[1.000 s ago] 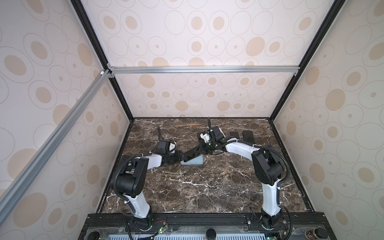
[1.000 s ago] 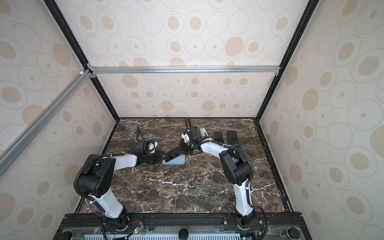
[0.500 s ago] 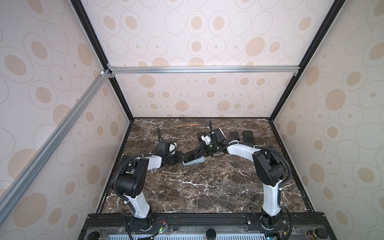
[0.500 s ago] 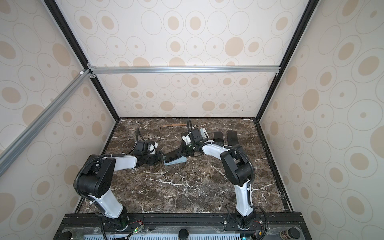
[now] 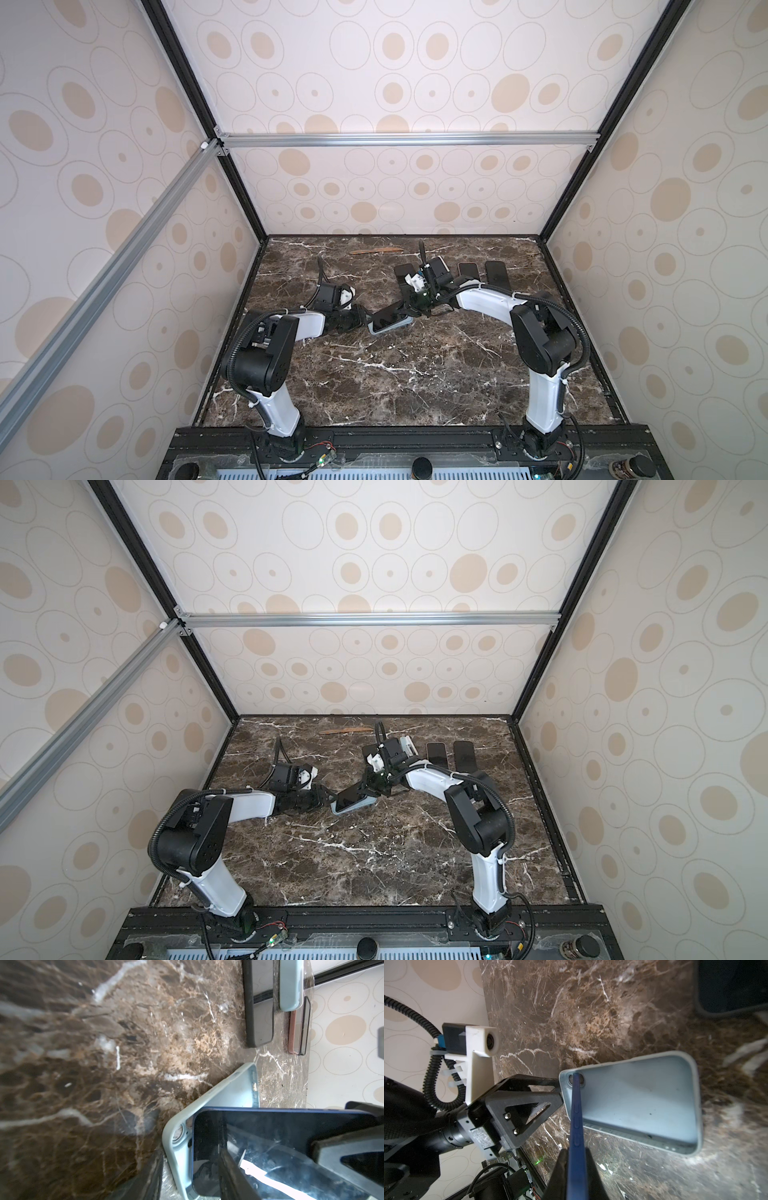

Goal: Put the phone into the phone case

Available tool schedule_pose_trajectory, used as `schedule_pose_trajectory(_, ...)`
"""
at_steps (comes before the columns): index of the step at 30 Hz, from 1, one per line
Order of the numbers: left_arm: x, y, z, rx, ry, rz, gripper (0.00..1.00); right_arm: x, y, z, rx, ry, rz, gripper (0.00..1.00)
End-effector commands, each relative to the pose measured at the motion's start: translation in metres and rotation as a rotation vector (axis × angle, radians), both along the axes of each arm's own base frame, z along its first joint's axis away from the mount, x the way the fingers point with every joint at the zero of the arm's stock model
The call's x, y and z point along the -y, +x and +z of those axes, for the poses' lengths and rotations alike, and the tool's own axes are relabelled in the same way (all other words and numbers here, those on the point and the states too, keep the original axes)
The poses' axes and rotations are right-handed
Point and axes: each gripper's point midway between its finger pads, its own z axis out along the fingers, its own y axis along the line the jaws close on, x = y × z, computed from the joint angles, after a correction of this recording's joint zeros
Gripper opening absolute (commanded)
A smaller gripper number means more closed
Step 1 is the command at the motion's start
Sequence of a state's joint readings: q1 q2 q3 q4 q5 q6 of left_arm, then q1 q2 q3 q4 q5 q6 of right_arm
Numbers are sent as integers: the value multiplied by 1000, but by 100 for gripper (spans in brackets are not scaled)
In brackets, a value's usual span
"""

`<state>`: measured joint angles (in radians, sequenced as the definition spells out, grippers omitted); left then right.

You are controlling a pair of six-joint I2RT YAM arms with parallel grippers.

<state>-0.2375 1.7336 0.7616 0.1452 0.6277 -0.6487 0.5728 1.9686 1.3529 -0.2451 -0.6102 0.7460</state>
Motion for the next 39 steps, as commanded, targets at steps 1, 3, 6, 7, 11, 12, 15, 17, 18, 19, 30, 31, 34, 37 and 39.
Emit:
schedule_pose_trajectory(1, -3, -20, -19, -85, 27, 3, 44, 3, -4, 14, 16, -19, 16, 0)
schedule_pose_trajectory(3, -4, -21, -22, -89, 37, 5, 44, 4, -4, 9, 17, -33, 31, 0)
schedule_pose_trajectory(6, -3, -20, -24, -94, 35, 1, 44, 1, -8, -3, -8, -21, 67, 0)
schedule_pose_trajectory(7, -2, -19, -24, -94, 32, -1, 44, -1, -9, -6, -18, -9, 77, 0)
schedule_pose_trajectory(11, -1, -16, -23, -95, 33, -10, 44, -5, -15, -14, -40, 28, 110, 0)
schedule_pose_trajectory(12, 1, -15, -22, -95, 28, -12, 44, -6, -18, -16, -46, 41, 119, 0)
schedule_pose_trajectory(15, 8, -17, -18, -96, -7, -32, 43, -10, -26, -20, -61, 97, 141, 0)
schedule_pose_trajectory(17, 14, -17, -15, -97, -31, -38, 43, -8, -29, -25, -64, 103, 138, 0)
schedule_pose_trajectory(18, 17, -17, -13, -96, -44, -40, 43, -8, -30, -26, -64, 112, 139, 0)
schedule_pose_trajectory(19, 19, -16, -11, -94, -56, -40, 43, -9, -32, -27, -64, 124, 141, 0)
schedule_pose_trajectory(30, 27, -31, -10, -130, -115, 2, 44, 22, -31, -65, -43, 14, 5, 1)
schedule_pose_trajectory(31, 24, -33, -13, -133, -98, 3, 45, 25, -32, -70, -50, -1, 0, 2)
schedule_pose_trajectory(34, 14, -43, -26, -149, -15, 10, 45, 31, -33, -79, -62, -43, -13, 8)
schedule_pose_trajectory(37, 0, -52, -38, -160, 76, 25, 45, 40, -32, -79, -72, -118, -28, 12)
schedule_pose_trajectory(39, -5, -56, -42, -160, 107, 25, 45, 44, -31, -75, -63, -156, -25, 18)
